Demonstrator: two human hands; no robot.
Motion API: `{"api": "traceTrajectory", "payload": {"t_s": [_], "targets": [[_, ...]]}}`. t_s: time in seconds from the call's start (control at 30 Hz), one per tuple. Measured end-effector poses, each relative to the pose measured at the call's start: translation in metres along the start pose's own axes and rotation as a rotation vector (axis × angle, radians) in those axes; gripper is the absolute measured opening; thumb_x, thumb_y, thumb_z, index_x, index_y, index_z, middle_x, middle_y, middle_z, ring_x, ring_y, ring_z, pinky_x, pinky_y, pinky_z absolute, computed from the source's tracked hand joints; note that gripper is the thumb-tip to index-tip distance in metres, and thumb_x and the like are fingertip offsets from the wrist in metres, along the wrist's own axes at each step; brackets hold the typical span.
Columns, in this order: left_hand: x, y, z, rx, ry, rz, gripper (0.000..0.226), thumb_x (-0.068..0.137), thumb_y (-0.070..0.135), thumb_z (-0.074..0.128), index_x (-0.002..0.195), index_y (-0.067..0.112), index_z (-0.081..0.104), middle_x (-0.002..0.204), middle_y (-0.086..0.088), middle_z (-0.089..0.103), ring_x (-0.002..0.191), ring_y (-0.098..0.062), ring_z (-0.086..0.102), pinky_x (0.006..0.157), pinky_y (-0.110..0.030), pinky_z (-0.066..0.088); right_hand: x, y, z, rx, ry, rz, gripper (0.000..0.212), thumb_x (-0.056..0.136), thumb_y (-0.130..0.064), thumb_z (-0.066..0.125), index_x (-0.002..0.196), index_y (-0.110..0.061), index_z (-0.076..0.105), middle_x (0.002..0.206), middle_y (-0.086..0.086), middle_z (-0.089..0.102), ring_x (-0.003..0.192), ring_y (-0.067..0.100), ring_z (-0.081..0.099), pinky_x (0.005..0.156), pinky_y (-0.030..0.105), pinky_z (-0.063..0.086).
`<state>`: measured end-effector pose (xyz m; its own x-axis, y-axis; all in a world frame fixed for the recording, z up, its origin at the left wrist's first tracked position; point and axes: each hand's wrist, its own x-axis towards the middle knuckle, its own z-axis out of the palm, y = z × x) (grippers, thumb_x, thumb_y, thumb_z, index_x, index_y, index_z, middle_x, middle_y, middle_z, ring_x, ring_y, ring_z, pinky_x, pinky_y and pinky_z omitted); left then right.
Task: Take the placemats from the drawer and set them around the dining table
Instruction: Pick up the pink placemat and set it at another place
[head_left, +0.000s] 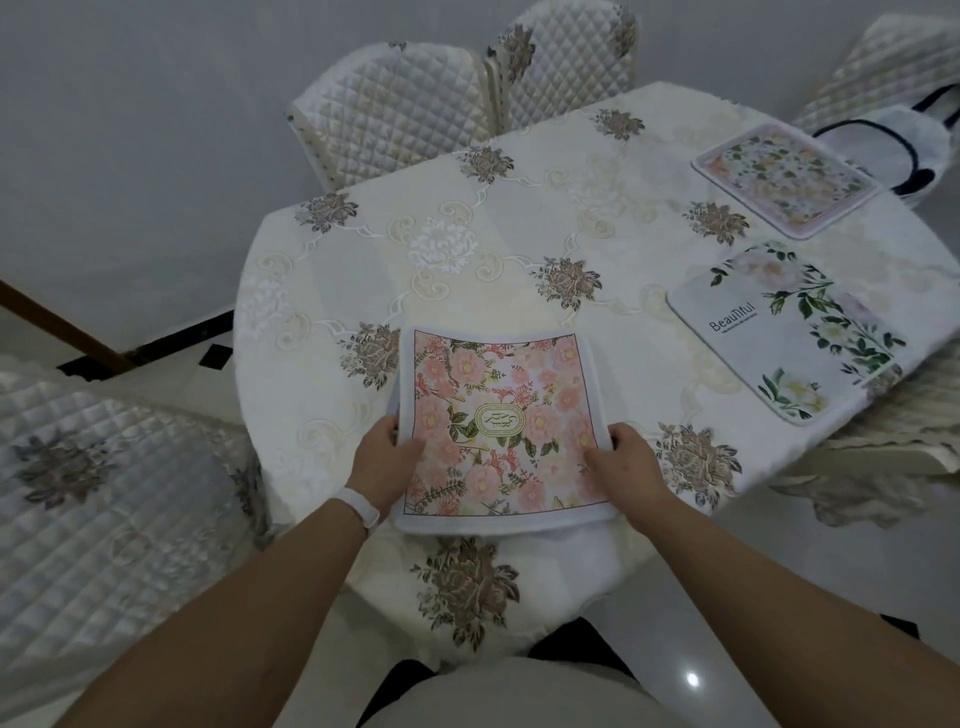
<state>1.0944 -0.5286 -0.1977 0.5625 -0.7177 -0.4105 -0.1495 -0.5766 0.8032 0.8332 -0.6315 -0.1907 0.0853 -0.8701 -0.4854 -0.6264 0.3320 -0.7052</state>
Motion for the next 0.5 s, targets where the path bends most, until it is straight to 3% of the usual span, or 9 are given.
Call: {"api": "traceTrajectory", "payload": {"t_s": [0.27, 0.43, 0.5], "targets": [[-0.013, 0.006, -0.031, -0.08, 0.115, 0.018, 0.015, 0.09, 0.014, 0.058, 0.105, 0.017, 0.06, 0.095, -0.009, 0.068, 0.081, -0.027, 0.065, 0.074, -0.046, 0.058, -0.002, -0.033, 0.011, -0.039, -0.015, -0.144, 0.008, 0.092, -0.015, 0.057, 0.099, -0.01, 0.057, 0.086, 0.006, 0.062, 0.069, 0.016, 0.057, 0.055, 0.028, 0.043], [-0.038, -0.002, -0.063, -0.194, 0.278, -0.033, 0.011, 0.091, 0.015, 0.059, 0.099, 0.021, 0.062, 0.095, -0.007, 0.07, 0.084, -0.029, 0.068, 0.074, -0.047, 0.059, 0.006, -0.069, 0.027, -0.068, -0.135, -0.3, 0.009, 0.093, -0.017, 0.057, 0.101, -0.016, 0.061, 0.082, 0.002, 0.063, 0.068, 0.016, 0.059, 0.057, 0.029, 0.048], [-0.052, -0.007, -0.076, -0.26, 0.353, -0.069, 0.011, 0.092, 0.013, 0.06, 0.098, 0.022, 0.062, 0.095, -0.008, 0.07, 0.083, -0.03, 0.069, 0.072, -0.048, 0.059, 0.009, -0.084, 0.039, -0.092, -0.183, -0.345, 0.01, 0.092, -0.017, 0.057, 0.101, -0.016, 0.061, 0.085, 0.005, 0.065, 0.07, 0.018, 0.06, 0.065, 0.033, 0.052]]}}
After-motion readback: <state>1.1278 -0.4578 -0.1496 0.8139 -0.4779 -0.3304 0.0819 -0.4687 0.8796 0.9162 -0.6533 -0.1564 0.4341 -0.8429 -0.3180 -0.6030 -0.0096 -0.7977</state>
